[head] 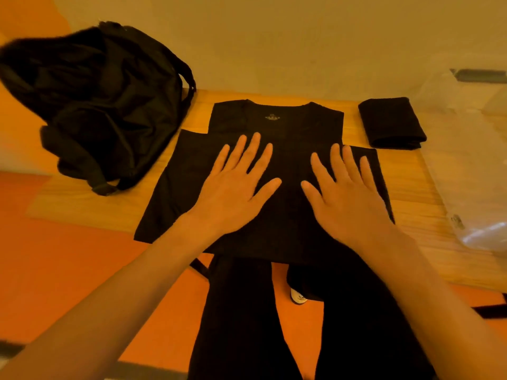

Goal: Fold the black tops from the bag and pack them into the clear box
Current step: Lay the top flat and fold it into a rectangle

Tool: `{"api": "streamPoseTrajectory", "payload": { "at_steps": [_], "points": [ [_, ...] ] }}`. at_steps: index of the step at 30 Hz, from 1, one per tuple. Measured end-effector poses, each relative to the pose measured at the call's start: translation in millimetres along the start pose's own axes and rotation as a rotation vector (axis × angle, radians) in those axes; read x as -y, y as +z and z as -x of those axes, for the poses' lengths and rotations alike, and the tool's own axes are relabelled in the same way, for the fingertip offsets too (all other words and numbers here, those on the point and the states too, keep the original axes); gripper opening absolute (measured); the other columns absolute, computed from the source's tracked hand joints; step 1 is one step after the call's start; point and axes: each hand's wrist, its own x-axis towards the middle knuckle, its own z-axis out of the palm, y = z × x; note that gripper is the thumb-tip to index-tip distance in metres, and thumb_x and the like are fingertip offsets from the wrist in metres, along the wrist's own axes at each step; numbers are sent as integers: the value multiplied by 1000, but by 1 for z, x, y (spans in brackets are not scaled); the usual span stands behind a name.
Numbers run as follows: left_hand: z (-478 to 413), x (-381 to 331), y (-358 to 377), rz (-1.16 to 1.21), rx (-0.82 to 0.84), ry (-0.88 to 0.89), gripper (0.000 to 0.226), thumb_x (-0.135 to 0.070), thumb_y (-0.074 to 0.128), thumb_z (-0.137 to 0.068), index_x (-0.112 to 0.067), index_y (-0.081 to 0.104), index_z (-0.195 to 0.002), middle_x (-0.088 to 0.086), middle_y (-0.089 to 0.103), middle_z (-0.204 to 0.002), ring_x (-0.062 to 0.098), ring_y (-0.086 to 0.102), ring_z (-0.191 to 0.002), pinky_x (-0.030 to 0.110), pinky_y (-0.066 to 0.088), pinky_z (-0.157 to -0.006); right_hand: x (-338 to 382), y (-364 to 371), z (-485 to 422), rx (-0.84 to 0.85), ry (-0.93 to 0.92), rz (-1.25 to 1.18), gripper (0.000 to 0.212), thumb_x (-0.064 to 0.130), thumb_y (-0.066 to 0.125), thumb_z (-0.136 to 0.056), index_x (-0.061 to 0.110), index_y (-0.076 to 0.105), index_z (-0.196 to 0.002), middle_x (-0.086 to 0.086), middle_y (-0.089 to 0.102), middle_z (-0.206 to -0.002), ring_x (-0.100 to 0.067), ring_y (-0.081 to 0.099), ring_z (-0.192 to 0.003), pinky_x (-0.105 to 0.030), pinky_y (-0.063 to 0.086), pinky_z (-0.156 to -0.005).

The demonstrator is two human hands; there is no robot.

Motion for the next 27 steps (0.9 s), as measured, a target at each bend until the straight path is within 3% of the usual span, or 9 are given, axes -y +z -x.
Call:
{"api": "streamPoseTrajectory", "payload": {
  "at_steps": [4, 7, 10, 15, 18, 21, 27],
  "points": [
    [71, 48, 0, -93, 20, -313, 86, -76, 2, -93, -24, -1, -163, 7, -10, -170, 24, -14, -156, 43, -4, -127, 51, 14, -83, 103, -293, 10, 71, 65, 3, -98, 32, -8, -160, -5, -16, -168, -22, -20, -153, -46, -11, -124],
    [102, 63, 4, -52, 36, -398, 89, -81, 1, -89, -30, -2, -163, 11, -10, -170, 23, -15, -156, 43, -3, -127, 66, 33, -101, 143, -288, -1, 74, 71, -1, -95, 36, -6, -159, 0, -14, -168, -18, -18, -153, -48, -8, -125],
    [114, 67, 7, -31, -12, -426, 87, -83, 6, -90, -34, 1, -162, 16, -8, -169, 26, -14, -156, 41, -3, -126, 67, 39, -101, 116, -229, -21, 69, 68, 4, -98, 38, -1, -160, 2, -9, -169, -16, -14, -154, -47, -5, -125],
    [114, 67, 12, -64, -41, -434, 85, -83, 7, -90, -38, 4, -162, 17, -3, -169, 27, -8, -157, 41, -2, -124, 100, 21, -111, 30, -171, 79, 70, 58, 13, -104, 19, 7, -162, -9, -1, -169, -25, -7, -155, -47, -2, -126],
    [114, 67, 12, -55, -63, -424, 85, -82, 8, -91, -35, 8, -162, 19, 2, -169, 28, -5, -157, 44, 3, -127, 148, 16, -116, -72, -387, 65, 67, 51, 17, -105, 16, 5, -161, -10, 0, -169, -26, -7, -155, -46, -3, -126],
    [114, 67, 12, -50, -59, -410, 85, -81, 7, -92, -34, 11, -162, 20, 2, -169, 29, -6, -157, 46, 4, -127, 192, 28, -125, 44, -564, 40, 64, 48, 16, -107, 17, 3, -161, -5, -2, -169, -21, -7, -155, -44, -4, -126],
    [114, 68, 11, -27, -42, -406, 86, -81, 6, -91, -34, 9, -162, 20, -4, -169, 29, -12, -156, 48, 6, -126, 207, 42, -136, 119, -510, -70, 62, 44, 18, -108, 17, -1, -161, -1, -8, -169, -14, -10, -155, -40, -5, -125]
  ]
}}
